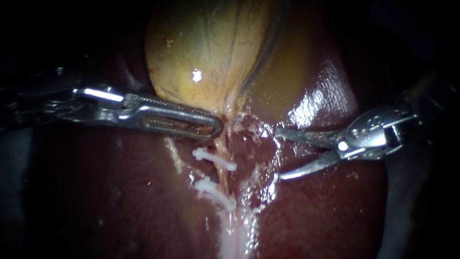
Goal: Go to the cutting position left tube
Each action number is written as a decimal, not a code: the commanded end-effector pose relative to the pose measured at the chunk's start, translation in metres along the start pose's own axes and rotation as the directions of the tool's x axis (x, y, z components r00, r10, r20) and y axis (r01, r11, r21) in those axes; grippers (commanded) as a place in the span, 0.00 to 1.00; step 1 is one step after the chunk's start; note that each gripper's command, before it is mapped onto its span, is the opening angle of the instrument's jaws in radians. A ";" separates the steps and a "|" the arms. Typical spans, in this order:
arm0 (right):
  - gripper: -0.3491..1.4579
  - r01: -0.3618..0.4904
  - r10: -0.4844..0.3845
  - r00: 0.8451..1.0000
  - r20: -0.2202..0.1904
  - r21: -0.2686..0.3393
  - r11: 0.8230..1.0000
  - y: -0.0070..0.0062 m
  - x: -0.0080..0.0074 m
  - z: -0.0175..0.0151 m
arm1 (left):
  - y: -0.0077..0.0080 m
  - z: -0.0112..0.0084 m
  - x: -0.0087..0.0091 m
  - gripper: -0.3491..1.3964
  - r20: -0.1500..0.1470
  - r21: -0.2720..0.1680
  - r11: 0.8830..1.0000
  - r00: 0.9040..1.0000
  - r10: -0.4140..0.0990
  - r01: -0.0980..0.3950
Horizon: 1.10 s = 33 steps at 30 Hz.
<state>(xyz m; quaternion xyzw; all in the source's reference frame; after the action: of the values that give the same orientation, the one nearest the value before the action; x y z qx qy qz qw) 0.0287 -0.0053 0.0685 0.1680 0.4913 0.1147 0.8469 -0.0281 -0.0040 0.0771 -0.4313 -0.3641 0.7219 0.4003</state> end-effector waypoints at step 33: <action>0.98 0.004 -0.004 1.000 -0.011 0.005 1.000 -0.0012 0.0001 0.0030 | 0.0036 -0.0058 0.0014 0.00 -0.051 -0.004 1.000 0.999 -0.011 0.011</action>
<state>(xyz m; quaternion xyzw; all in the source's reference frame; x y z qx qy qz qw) 0.0318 -0.0071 0.0696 0.1688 0.4970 0.1120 0.8438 -0.0243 -0.0032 0.0714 -0.4484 -0.3577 0.7075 0.4128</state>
